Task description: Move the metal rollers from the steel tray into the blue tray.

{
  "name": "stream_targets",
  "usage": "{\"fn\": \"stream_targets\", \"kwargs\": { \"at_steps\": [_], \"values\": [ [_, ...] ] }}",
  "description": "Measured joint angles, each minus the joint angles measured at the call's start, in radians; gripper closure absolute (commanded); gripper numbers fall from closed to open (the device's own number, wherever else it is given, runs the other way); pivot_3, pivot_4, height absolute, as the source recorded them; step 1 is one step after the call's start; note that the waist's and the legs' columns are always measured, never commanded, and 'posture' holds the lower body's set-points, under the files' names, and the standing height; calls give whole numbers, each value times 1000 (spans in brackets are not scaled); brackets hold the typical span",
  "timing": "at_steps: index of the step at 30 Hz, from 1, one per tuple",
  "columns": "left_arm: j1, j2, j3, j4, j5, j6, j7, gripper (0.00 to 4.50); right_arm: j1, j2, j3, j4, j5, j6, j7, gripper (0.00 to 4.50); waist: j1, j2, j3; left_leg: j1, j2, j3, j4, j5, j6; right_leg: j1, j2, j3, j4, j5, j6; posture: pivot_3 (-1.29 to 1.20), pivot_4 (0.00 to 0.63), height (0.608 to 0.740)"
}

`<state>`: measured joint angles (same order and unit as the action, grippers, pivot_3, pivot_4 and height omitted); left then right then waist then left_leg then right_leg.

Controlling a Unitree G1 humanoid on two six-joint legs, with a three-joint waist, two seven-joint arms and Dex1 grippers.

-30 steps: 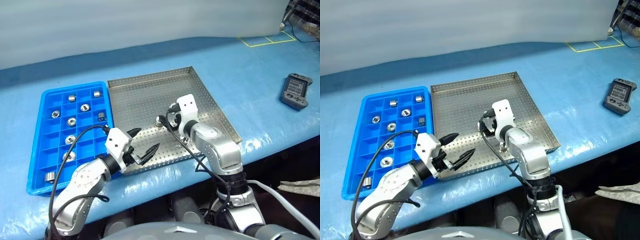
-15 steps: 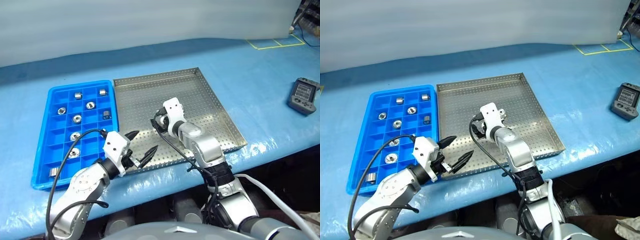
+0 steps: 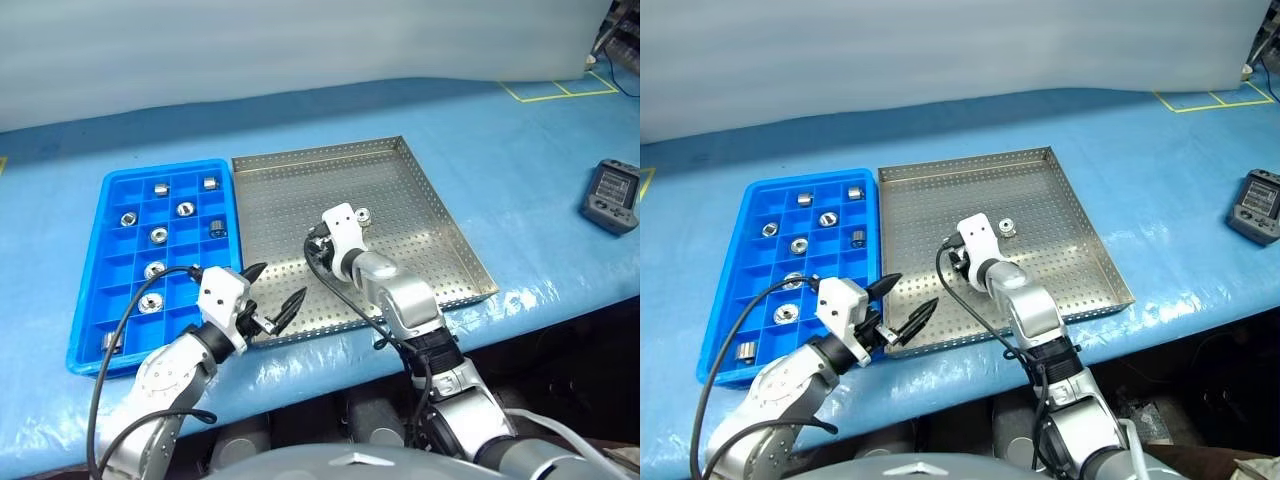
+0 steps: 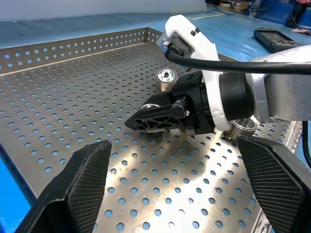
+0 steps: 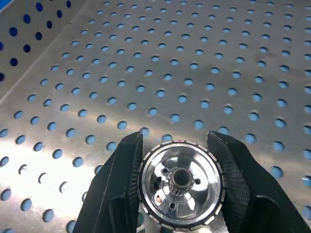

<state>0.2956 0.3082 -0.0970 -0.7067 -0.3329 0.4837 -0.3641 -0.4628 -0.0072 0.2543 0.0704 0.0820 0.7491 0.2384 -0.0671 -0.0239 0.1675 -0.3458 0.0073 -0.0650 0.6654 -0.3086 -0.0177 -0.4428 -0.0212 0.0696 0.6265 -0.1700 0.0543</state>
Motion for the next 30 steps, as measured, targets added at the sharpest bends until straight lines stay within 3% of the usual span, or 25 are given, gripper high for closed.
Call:
{"fn": "stream_targets", "kwargs": {
  "at_steps": [10,19,30],
  "values": [
    [115,-39,49,-20,74,-99,103,0,-225,129,46,33,2,-88,49,2776,38,1,0,0,0,-3,-3,0,0,-1,0,-4,0,3,-4,226,150,740],
    [244,-102,71,-71,178,-178,216,0,-282,145,117,208,2,-225,115,2776,100,1,1,-1,0,-5,-4,0,0,-1,-2,-8,-1,-1,-7,328,150,740],
    [331,-149,61,-99,240,-228,262,0,-295,150,209,407,3,-366,182,2776,120,2,1,-1,0,-5,-4,0,-1,-1,-1,-9,0,-4,-5,407,150,740]
  ]
}}
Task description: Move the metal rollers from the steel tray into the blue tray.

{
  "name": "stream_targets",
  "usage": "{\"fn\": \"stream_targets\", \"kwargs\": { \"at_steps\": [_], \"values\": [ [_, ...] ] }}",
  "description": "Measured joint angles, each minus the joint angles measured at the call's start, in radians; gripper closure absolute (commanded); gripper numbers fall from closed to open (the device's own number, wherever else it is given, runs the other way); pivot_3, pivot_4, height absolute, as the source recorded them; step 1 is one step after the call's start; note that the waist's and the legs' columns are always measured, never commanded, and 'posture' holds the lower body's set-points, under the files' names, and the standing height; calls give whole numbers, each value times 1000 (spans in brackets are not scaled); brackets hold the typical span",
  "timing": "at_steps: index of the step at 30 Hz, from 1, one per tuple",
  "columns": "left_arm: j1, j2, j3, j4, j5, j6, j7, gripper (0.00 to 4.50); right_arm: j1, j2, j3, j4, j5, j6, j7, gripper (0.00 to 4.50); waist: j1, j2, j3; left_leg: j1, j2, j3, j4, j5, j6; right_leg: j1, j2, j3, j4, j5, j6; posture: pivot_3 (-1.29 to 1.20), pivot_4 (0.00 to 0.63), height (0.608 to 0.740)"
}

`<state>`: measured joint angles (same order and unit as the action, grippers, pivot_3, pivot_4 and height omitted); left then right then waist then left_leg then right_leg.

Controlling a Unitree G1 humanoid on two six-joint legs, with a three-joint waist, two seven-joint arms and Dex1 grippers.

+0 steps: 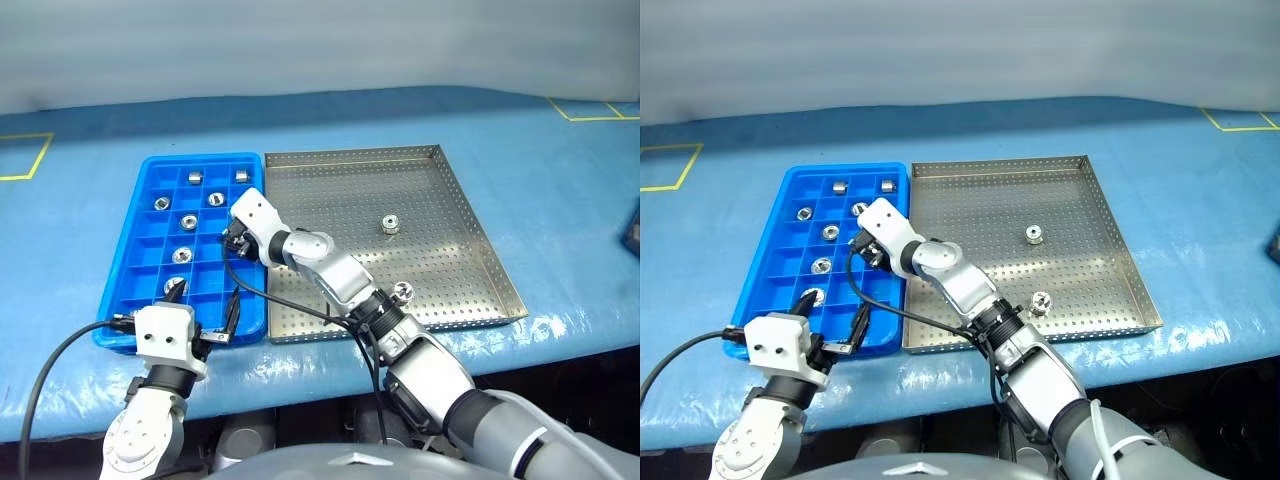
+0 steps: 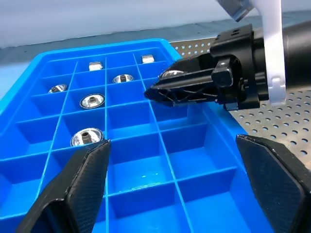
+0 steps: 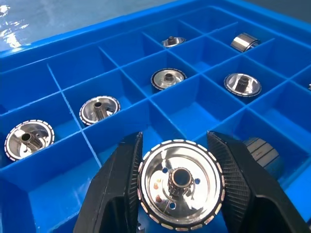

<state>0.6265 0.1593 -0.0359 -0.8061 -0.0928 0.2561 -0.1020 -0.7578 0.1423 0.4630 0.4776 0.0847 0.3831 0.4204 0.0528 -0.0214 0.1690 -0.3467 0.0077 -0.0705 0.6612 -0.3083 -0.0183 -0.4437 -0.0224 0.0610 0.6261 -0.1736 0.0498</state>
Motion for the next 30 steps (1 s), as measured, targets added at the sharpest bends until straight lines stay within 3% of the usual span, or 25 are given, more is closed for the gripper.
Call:
{"fn": "stream_targets", "kwargs": {
  "at_steps": [13,24,30],
  "values": [
    [116,-51,-6,-34,32,-53,44,0,-59,2,-3,65,26,-69,21,2776,69,2,1,-1,1,-6,-1,0,0,0,0,-6,0,-3,-4,521,150,740],
    [144,-61,-25,-40,43,-89,49,0,-110,4,-20,241,44,-140,57,2776,106,4,3,-1,1,-7,-1,0,0,0,1,-7,0,-3,-5,520,150,740],
    [139,-58,-28,-40,42,-90,42,0,-118,5,-45,255,79,-132,78,779,106,5,3,-1,1,-8,-1,0,0,1,1,-7,1,-3,-5,482,150,740]
  ]
}}
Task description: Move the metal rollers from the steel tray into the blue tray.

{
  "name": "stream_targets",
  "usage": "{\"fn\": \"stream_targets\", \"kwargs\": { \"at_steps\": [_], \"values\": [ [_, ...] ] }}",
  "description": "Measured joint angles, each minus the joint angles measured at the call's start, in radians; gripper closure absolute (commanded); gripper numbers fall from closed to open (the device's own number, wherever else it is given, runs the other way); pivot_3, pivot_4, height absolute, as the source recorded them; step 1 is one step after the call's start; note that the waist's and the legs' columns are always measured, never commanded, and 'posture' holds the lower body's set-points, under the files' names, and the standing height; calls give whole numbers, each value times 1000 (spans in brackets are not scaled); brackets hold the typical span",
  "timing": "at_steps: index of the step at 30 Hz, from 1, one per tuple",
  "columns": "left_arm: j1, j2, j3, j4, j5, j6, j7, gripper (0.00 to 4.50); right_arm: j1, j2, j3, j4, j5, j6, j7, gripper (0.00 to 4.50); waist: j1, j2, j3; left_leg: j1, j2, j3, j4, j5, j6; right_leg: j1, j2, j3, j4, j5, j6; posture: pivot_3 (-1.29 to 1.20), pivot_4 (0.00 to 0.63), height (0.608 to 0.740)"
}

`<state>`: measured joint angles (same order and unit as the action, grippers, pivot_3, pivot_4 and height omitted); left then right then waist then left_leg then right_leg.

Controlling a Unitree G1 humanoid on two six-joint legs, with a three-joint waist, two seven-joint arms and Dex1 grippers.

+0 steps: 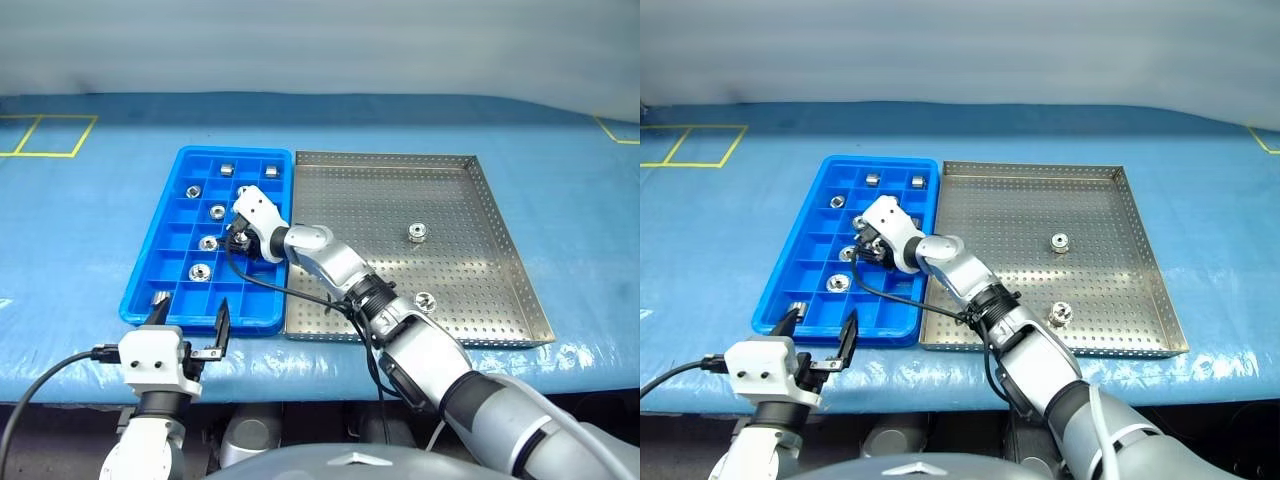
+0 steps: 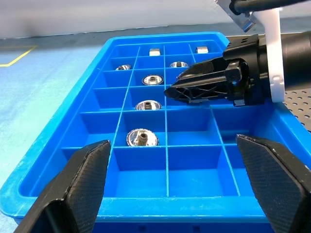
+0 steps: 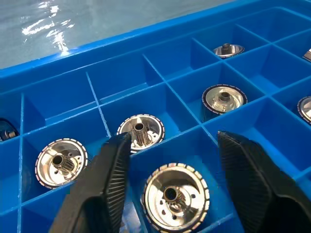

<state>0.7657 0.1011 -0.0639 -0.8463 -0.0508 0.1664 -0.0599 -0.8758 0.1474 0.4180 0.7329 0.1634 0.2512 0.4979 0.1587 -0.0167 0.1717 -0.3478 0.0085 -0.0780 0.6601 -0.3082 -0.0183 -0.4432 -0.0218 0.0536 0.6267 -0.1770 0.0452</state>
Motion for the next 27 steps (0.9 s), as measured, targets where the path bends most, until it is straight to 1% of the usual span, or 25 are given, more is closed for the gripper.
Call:
{"fn": "stream_targets", "kwargs": {
  "at_steps": [2,3,7,12,14,17,21,23,27],
  "values": [
    [-9,2,0,0,-1,0,-7,0,0,0,-6,-1,6,2,-5,182,-1,0,0,0,0,0,0,0,0,0,0,0,0,0,0,452,150,740],
    [-14,5,0,0,-4,1,-10,0,0,0,-7,-6,8,9,-14,17,-2,1,0,0,0,0,0,0,0,0,0,0,0,0,0,443,150,740],
    [-63,25,3,0,-17,11,-37,0,1,-1,-16,-81,10,39,-58,17,-11,2,2,-1,0,0,0,0,0,-1,0,-1,0,0,0,363,150,740],
    [-173,63,11,25,-55,56,-85,0,20,-10,-33,-344,27,135,-101,17,-37,4,2,-2,0,-2,0,1,-1,-1,0,-2,0,0,-1,201,150,740],
    [-227,84,15,48,-79,78,-112,0,64,-19,-58,-452,25,179,-136,17,-57,3,1,-2,0,-2,0,1,-1,0,-1,-2,-1,0,-1,137,150,740],
    [-311,108,14,95,-100,113,-149,0,151,-50,-93,-543,10,251,-192,17,-88,4,0,-2,-1,-1,2,2,-3,1,-2,-2,-1,1,0,50,150,740],
    [-400,134,7,146,-129,144,-196,0,228,-114,-173,-613,-29,327,-276,17,-148,4,0,-2,-1,0,3,2,-4,1,-3,-1,0,5,-2,-26,150,740],
    [-429,140,-1,165,-134,154,-214,0,248,-129,-197,-644,-48,346,-309,17,-180,4,0,-2,-1,0,2,2,-4,0,-2,-1,0,7,2,-59,150,740],
    [-490,150,-23,209,-157,159,-258,0,317,-136,-239,-703,-95,350,-391,17,-228,5,0,-2,0,0,1,2,-3,0,-2,0,1,8,2,-94,150,740]
  ]
}}
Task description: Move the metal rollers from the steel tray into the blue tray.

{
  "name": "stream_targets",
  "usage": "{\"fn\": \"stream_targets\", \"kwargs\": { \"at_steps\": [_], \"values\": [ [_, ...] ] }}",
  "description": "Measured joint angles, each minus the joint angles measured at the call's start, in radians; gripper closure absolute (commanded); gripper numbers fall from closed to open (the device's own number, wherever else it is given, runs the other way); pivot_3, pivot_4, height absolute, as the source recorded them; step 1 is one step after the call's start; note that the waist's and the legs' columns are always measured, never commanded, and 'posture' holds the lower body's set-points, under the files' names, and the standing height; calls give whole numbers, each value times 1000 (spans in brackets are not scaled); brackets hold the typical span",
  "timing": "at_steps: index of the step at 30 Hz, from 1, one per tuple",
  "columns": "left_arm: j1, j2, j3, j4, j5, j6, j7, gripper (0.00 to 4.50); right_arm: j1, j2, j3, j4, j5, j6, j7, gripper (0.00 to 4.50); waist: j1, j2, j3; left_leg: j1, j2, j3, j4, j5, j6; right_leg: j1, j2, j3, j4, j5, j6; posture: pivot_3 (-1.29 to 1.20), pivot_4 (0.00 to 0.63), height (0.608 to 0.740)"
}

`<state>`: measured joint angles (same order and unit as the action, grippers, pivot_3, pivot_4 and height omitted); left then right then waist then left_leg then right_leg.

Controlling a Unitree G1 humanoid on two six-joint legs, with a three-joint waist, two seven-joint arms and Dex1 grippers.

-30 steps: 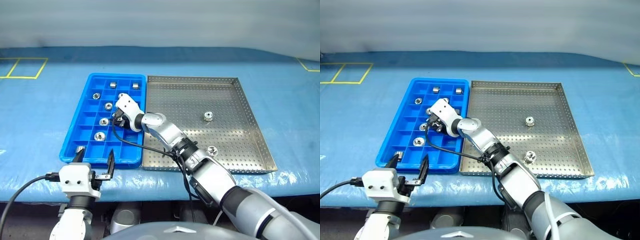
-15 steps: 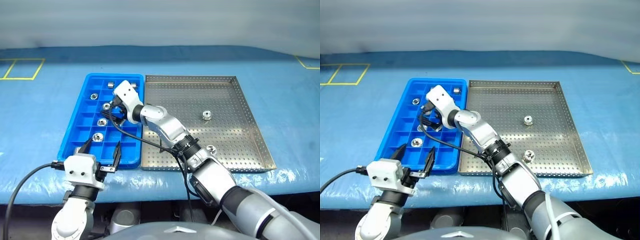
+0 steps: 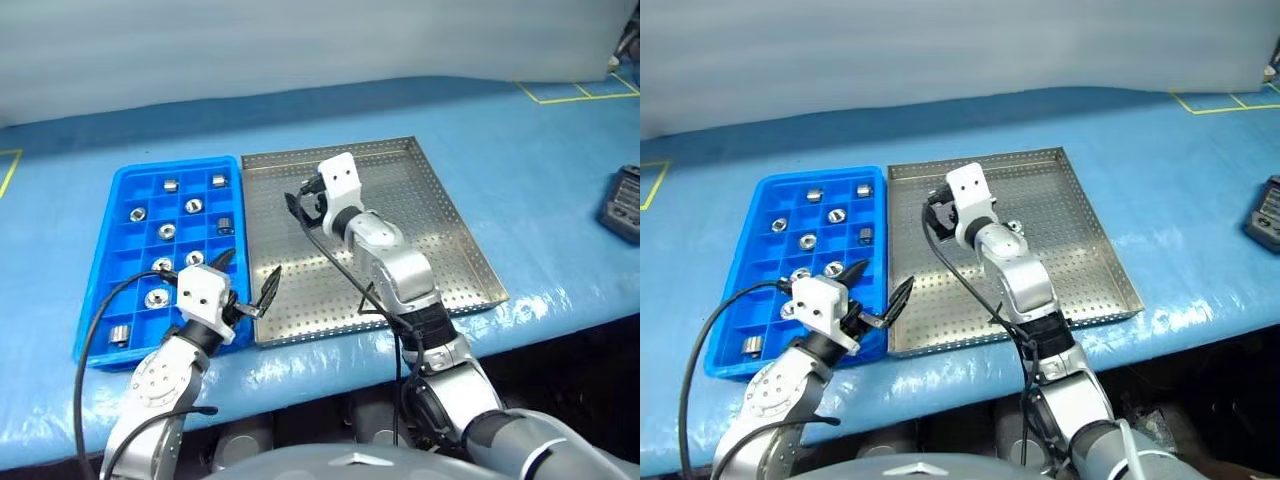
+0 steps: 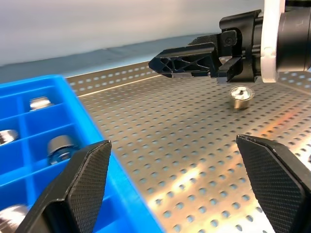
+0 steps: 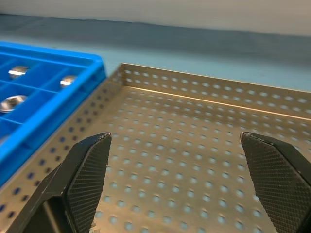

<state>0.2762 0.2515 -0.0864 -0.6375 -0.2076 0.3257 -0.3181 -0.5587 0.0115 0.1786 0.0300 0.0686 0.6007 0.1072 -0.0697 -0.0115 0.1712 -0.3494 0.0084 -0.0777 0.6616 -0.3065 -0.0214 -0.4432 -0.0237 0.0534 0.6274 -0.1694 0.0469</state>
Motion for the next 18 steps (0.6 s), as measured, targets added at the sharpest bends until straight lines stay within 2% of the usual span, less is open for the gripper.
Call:
{"fn": "stream_targets", "kwargs": {
  "at_steps": [7,18],
  "values": [
    [-43,9,-20,50,-7,0,-36,0,31,36,-56,17,-46,-32,-119,17,-38,0,0,0,-1,2,2,0,0,1,1,4,0,1,2,-98,150,740],
    [-51,12,-33,53,-5,-3,-52,0,4,83,-168,248,-59,-125,-247,17,-48,0,0,0,-1,4,2,0,1,0,2,9,0,3,4,-43,150,740]
  ]
}}
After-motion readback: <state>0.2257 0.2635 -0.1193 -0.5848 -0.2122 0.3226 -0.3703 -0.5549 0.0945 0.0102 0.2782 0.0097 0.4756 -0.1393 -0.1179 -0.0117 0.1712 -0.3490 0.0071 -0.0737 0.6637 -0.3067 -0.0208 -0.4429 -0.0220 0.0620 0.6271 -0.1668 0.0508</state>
